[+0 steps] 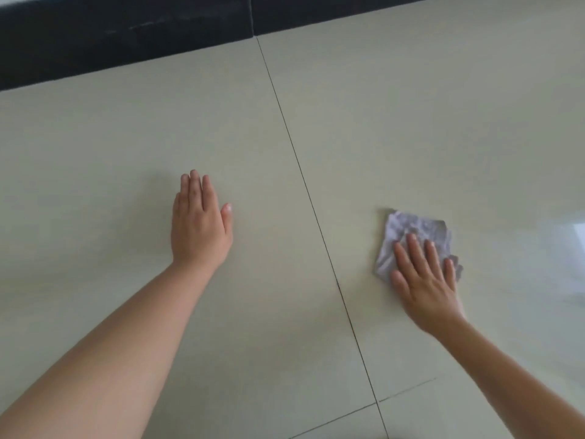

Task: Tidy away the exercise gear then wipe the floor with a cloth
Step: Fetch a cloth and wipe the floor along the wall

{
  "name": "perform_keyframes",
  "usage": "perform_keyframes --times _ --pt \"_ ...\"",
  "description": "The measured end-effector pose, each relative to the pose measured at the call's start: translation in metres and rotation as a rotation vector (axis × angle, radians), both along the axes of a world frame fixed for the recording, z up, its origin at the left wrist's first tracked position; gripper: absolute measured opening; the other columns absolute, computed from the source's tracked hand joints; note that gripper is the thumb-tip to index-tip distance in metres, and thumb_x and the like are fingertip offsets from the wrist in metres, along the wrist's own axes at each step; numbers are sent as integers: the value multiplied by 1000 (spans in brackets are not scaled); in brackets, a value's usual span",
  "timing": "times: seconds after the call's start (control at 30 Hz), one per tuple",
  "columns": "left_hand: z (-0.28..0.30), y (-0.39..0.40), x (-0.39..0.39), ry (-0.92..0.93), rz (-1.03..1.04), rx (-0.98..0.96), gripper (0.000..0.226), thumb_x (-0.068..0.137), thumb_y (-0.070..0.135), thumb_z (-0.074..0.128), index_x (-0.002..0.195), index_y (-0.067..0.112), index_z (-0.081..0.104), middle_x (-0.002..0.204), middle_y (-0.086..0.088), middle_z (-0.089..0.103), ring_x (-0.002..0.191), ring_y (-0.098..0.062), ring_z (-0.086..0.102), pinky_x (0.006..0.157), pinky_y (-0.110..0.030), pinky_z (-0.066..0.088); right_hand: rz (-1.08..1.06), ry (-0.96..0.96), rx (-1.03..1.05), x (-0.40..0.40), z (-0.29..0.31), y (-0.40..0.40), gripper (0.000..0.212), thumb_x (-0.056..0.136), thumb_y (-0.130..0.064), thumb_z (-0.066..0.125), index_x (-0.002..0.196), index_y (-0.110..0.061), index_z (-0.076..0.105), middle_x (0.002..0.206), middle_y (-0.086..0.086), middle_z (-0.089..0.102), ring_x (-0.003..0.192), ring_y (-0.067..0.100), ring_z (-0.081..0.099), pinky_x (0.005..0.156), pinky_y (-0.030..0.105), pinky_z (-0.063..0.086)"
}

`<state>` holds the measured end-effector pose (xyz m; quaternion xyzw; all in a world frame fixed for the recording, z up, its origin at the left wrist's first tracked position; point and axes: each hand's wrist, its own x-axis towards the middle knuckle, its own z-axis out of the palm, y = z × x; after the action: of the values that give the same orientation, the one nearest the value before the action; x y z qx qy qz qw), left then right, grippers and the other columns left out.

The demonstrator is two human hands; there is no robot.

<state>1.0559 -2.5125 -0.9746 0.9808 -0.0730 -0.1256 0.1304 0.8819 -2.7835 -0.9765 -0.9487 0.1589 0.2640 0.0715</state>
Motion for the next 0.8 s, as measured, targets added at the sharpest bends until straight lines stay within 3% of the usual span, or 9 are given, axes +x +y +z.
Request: perform_keyframes --times 0.1,0.2,0.37,0.5,0.53,0.6,0.63,0.7,0.8 --pt "-14 -7 2 -22 64 -9 63 91 28 28 136 -16 34 146 -34 29 139 -45 26 113 -51 22 -331 -1 -24 78 4 -53 55 99 -41 15 150 -24 4 159 -2 -11 147 25 -11 118 53 -1" --pt "-27 -8 -4 -49 88 -11 71 84 32 20 130 -17 42 140 -35 39 133 -47 36 108 -53 28 -320 -52 -10 169 2 -50 53 100 -36 20 150 -28 4 160 -3 -8 147 25 -12 116 53 -5" --pt "-34 -7 0 -82 79 10 64 84 26 27 124 -19 48 132 -37 47 124 -51 45 102 -54 36 54 -92 67 257 -5 31 51 100 -40 15 149 -32 4 159 -4 -10 147 25 -13 116 53 -6" --pt "-30 -8 3 -51 53 25 59 82 22 33 117 -21 51 125 -40 52 115 -54 52 100 -45 25 593 -176 99 170 -13 74 52 96 -45 12 142 -32 33 154 -1 30 143 29 23 114 51 18" --pt "-29 -8 4 -54 46 29 58 81 22 33 117 -21 51 124 -40 52 114 -54 52 99 -44 23 666 -159 138 143 -14 59 51 98 -45 9 140 -32 35 153 -3 32 142 26 25 114 48 17" --pt "-29 -8 7 -53 24 42 58 81 22 34 117 -20 52 124 -39 53 114 -52 53 98 -43 22 714 -75 108 111 -14 7 52 98 -48 3 146 -35 17 159 -9 6 147 19 3 115 44 5" --pt "-29 -8 6 -47 17 51 59 81 23 34 117 -19 52 125 -39 53 115 -52 53 98 -43 22 671 -83 53 111 -13 -20 54 98 -50 2 148 -33 10 160 -8 -2 147 18 -5 115 45 5" --pt "-29 -7 7 -31 5 73 59 81 23 34 117 -19 52 125 -38 54 114 -51 54 98 -43 22 416 -117 -39 149 -7 -51 64 94 -56 4 149 -25 15 159 2 10 146 27 1 113 55 13" --pt "-28 -8 8 -38 -2 91 59 81 24 34 117 -19 53 124 -38 54 114 -51 54 98 -43 22 -46 -124 -42 246 -10 -44 57 98 -45 17 150 -24 8 160 3 -1 147 30 -5 114 57 3"
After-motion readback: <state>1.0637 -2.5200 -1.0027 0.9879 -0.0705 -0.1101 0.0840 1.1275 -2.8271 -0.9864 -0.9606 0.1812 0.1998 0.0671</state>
